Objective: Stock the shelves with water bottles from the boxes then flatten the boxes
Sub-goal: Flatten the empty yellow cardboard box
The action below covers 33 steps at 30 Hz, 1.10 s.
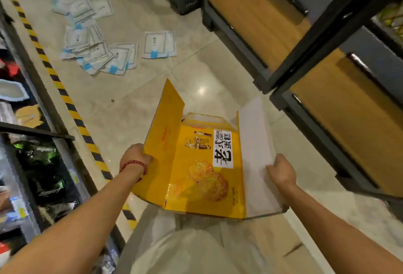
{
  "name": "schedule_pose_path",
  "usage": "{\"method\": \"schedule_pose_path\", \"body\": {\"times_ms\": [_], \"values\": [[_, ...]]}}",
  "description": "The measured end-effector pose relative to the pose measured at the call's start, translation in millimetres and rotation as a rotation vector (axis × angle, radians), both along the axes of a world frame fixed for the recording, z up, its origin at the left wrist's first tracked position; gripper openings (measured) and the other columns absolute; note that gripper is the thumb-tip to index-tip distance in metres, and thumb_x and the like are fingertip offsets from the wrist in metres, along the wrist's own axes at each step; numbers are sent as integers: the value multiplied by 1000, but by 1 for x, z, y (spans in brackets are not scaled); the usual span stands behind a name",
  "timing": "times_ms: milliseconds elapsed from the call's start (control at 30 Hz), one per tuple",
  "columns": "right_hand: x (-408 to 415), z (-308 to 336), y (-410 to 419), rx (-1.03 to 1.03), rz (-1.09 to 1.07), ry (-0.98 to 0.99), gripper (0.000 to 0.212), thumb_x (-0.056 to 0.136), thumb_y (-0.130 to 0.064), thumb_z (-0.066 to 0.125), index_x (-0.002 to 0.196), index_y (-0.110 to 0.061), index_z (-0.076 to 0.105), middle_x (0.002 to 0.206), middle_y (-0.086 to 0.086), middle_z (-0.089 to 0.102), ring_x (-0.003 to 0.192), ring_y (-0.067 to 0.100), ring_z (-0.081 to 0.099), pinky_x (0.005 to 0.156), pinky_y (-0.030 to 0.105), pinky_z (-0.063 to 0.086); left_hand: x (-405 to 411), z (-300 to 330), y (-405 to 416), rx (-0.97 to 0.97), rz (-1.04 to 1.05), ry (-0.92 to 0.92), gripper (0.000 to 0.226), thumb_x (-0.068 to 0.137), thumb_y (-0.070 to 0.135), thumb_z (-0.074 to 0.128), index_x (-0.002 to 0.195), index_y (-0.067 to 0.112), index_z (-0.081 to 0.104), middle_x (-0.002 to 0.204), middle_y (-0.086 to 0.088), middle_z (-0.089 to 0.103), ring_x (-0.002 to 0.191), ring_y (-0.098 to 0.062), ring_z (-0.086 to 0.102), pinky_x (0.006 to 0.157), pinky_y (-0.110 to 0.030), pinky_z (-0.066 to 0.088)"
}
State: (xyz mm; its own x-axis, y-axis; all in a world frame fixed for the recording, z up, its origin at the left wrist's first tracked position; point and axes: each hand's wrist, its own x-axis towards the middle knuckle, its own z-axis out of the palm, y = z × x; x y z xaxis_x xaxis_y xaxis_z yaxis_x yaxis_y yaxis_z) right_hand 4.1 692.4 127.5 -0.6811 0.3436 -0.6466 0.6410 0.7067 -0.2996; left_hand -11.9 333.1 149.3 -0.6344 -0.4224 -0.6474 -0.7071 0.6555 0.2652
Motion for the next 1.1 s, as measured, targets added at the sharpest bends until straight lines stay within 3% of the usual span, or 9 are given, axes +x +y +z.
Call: {"method": "schedule_pose_path", "body": {"times_ms": [167,267,433,567,700,867,1000,1100], "values": [[63,6,27,17,-331,-15,10,91,-13,51,96,-8,44,94,13,54,86,32,54,72,37,43,-40,-2,39,42,-279,-34,14,82,14,69,91,9,61,95,-18,66,87,-33,62,71,-37,49],[99,7,18,39,-557,3,9,91,-14,50,96,-8,46,91,12,56,87,33,57,74,39,46,-68,-2,63,37,-496,-35,16,85,12,65,100,10,63,101,-17,66,91,-33,61,68,-33,45],[152,20,-18,44,-882,-19,25,94,-12,48,116,-2,47,107,18,59,86,28,54,64,30,34,-108,4,115,49,-884,-6,19,88,13,59,106,8,64,100,-17,66,85,-31,60,67,-31,45],[208,26,-65,21,-1173,-35,29,94,-11,49,121,-1,47,115,19,59,99,33,57,68,31,36,-111,11,164,32,-1202,0,15,87,15,59,99,10,65,92,-14,66,74,-26,55,63,-28,42],[263,34,-101,33,-1462,11,34,93,-9,50,126,-1,47,121,18,58,106,34,56,75,32,41,-82,20,223,21,-1484,6,6,85,11,58,91,10,60,85,-10,60,74,-26,52,64,-29,40],[330,42,-134,41,-1766,38,31,94,-11,47,124,-2,48,118,17,58,102,33,57,79,36,46,-9,23,302,44,-1797,-3,16,87,14,59,102,10,61,87,-9,58,80,-26,54,65,-31,42],[384,44,-144,115,-1954,65,21,91,-16,46,111,-14,51,103,11,60,86,30,57,65,34,43,70,27,358,49,-2010,55,19,91,18,57,108,10,59,91,-7,56,82,-23,51,69,-30,41],[423,50,-139,187,-2019,33,16,89,-13,46,105,-12,51,99,11,60,82,28,54,62,33,40,126,32,394,105,-2122,89,23,90,18,58,110,8,60,98,-11,61,90,-28,57,75,-36,50]]}}
